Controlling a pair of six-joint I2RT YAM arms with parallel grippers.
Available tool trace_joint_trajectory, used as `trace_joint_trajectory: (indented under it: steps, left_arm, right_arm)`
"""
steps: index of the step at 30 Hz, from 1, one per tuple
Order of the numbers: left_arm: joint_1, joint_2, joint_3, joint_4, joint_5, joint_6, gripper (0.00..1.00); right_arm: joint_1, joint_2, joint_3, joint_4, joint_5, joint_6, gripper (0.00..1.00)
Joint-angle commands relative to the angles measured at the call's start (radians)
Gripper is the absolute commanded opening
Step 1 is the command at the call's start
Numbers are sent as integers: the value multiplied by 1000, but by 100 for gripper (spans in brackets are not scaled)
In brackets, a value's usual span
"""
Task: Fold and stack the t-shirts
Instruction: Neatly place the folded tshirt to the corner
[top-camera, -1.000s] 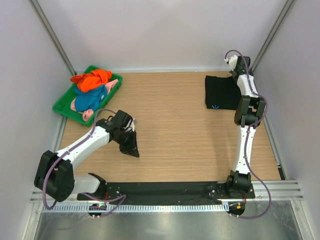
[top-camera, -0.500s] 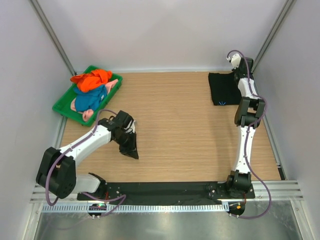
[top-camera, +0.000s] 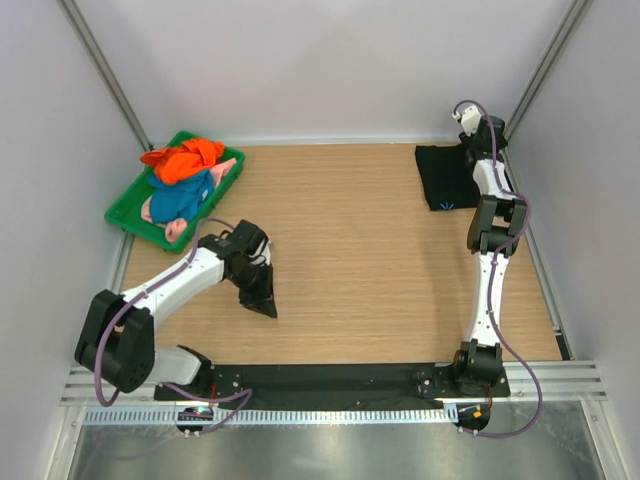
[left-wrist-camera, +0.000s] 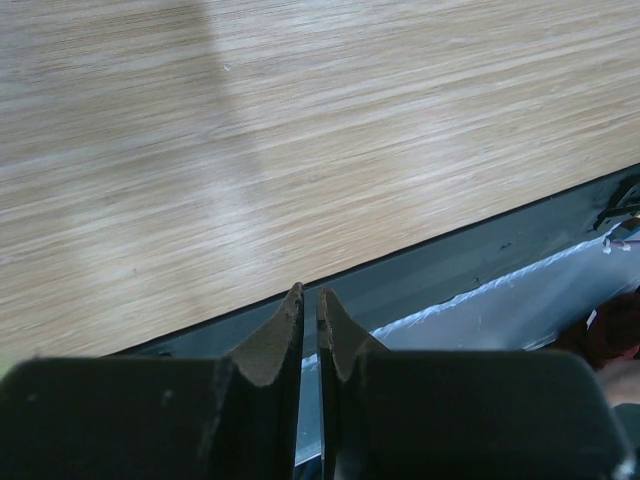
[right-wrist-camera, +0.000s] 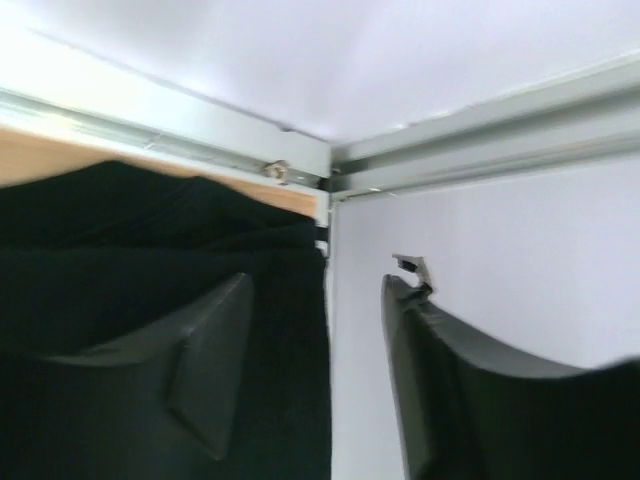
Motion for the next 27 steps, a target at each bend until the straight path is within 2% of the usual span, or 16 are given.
trace_joint_trajectory:
  steps: [1, 3, 8, 13, 14, 17, 19, 20, 21, 22, 23, 24, 25, 26, 27]
  left_arm:
    - [4, -9, 32, -25, -1, 0, 9]
    - [6, -32, 35, -29, -7, -11, 9]
    - [6, -75, 76, -9, -18, -84, 10]
    - [6, -127, 119, 54, -29, -170, 13]
    - [6, -138, 122, 65, -29, -183, 13]
    - [6, -190, 110, 111, -35, -248, 13]
    - [6, -245, 81, 148, -50, -308, 13]
    - [6, -264, 67, 159, -64, -325, 15]
    - [6, -280, 44, 172, -71, -341, 17]
    - [6, -300, 32, 188, -81, -366, 19]
    - [6, -331, 22, 195, -113, -377, 25]
    - [6, -351, -2, 200, -128, -387, 28]
    - [4, -368, -14, 209, -139, -405, 31]
    - [4, -400, -28, 237, -148, -414, 34]
    - [4, -417, -62, 257, -153, -423, 34]
  right_arm:
    - [0, -32, 46, 119, 87, 23, 67]
    - [1, -66, 40, 108, 113, 46, 76]
    - [50, -259, -51, 23, 202, 154, 81]
    - [183, -494, -293, -117, 233, 350, 86]
    - [200, -581, -368, -169, 239, 370, 94]
    - [317, -719, -506, -244, 236, 498, 99]
    - [349, -875, -662, -324, 161, 616, 100]
    - [367, -929, -777, -346, 114, 766, 100]
    - [374, -995, -854, -335, -31, 822, 100]
    - [378, -1117, -943, -294, -114, 906, 100]
    - [388, -1188, -1123, -242, -187, 948, 100]
    - [413, -1250, -1208, -149, -245, 1027, 100]
    - [424, -1364, -1286, -112, -267, 1080, 100]
    - [426, -1412, -1425, -43, -307, 1130, 100]
    - [426, -1457, -1486, -30, -319, 1242, 100]
